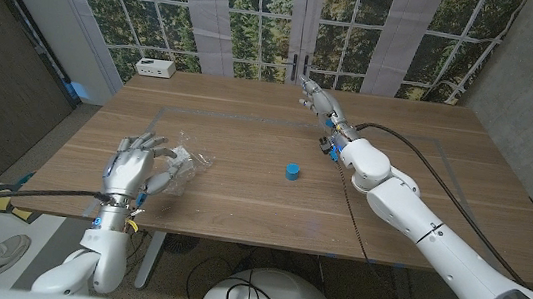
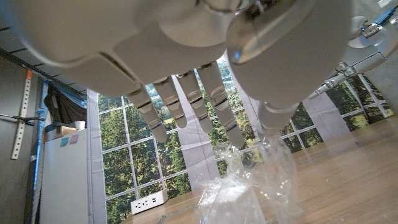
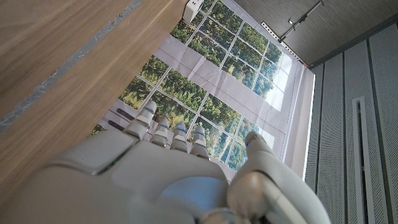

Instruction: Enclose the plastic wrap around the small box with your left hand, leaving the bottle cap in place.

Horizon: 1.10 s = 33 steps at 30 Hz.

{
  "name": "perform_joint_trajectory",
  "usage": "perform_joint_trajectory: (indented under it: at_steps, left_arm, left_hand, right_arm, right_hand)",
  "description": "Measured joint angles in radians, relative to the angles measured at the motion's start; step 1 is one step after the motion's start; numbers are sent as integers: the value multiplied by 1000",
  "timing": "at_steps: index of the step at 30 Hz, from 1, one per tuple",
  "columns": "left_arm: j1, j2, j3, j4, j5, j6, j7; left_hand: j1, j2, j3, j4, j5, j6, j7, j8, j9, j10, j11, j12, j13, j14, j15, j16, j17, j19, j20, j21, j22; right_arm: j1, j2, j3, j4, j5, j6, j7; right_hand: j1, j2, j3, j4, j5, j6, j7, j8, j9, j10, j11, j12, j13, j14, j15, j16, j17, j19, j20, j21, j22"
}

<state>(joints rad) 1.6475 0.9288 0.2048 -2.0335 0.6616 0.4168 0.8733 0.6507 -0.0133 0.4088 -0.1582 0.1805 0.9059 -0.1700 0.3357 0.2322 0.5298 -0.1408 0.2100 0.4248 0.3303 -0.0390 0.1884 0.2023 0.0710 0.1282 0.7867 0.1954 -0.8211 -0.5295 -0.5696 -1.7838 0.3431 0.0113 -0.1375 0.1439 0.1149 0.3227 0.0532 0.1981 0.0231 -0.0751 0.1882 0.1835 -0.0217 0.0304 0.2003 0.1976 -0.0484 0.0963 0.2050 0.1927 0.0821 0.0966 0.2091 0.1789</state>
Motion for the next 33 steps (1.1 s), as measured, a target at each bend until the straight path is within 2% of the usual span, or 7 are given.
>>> perform_joint_trajectory:
  at_steps: [5,12,13,18,21,25,33]
  left_arm:
    - [68,62,-77,-34,-42,-63,-66]
    - [155,88,-185,-70,-86,-158,-161]
    - [194,87,-240,-89,-92,-177,-189]
    - [277,47,-366,-140,-90,-231,-306]
    - [304,19,-409,-164,-63,-245,-369]
    - [343,-40,-481,-215,-12,-250,-455]
    - [365,-96,-575,-295,78,-247,-658]
  left_hand:
    - [-36,-7,-18,18,0,-17,17,-21,-9,-27,16,0,-1,-35,0,0,3,-25,15,-13,0]
    - [-63,-13,-29,28,0,-6,37,-29,-19,-47,25,-6,-3,-60,-2,0,5,-36,25,-21,0]
    - [-63,-13,-29,28,0,-5,38,-30,-19,-49,27,-8,-5,-60,-2,0,5,-36,26,-21,0]
    - [-63,-13,-29,28,2,-11,43,-35,-22,-61,28,-9,-8,-73,-1,0,2,-52,31,-25,0]
    - [-63,-13,-31,26,5,-28,51,-51,-23,-76,33,-9,-12,-86,-2,0,0,-54,32,-29,0]
    - [-58,-18,-35,22,5,-55,43,-67,-23,-94,37,-9,-16,-100,1,0,-3,-54,32,-33,0]
    - [-73,-39,-46,19,16,-158,17,-125,-28,-172,53,-16,-31,-155,21,-4,-7,-77,45,-52,-5]
  right_arm:
    - [-14,-6,4,-17,-3,-1,-9]
    - [-33,-12,8,-36,-6,-2,-20]
    - [-37,-13,10,-41,-7,-3,-25]
    - [-49,-16,12,-54,-9,-6,-35]
    - [-54,-16,13,-58,-9,-7,-39]
    - [-60,-16,13,-64,-9,-10,-43]
    - [-67,-15,13,-70,-10,-12,-47]
  right_hand:
    - [0,0,0,0,0,0,0,0,0,0,0,0,0,0,0,0,0,0,0,0,0]
    - [0,0,0,0,0,0,0,0,0,0,0,0,0,0,0,0,0,0,0,0,0]
    - [0,0,0,0,0,0,0,0,0,0,0,0,0,0,0,0,0,0,0,0,0]
    - [0,0,0,0,0,0,0,0,0,0,0,0,0,0,0,0,0,2,-9,0,0]
    - [0,0,0,0,0,0,0,0,0,0,0,0,0,0,0,0,0,2,-9,0,0]
    - [0,0,0,0,0,0,0,0,0,0,0,0,0,0,0,0,0,2,-9,0,0]
    - [0,0,3,3,0,0,0,0,0,0,0,0,0,0,0,0,0,2,-9,0,0]
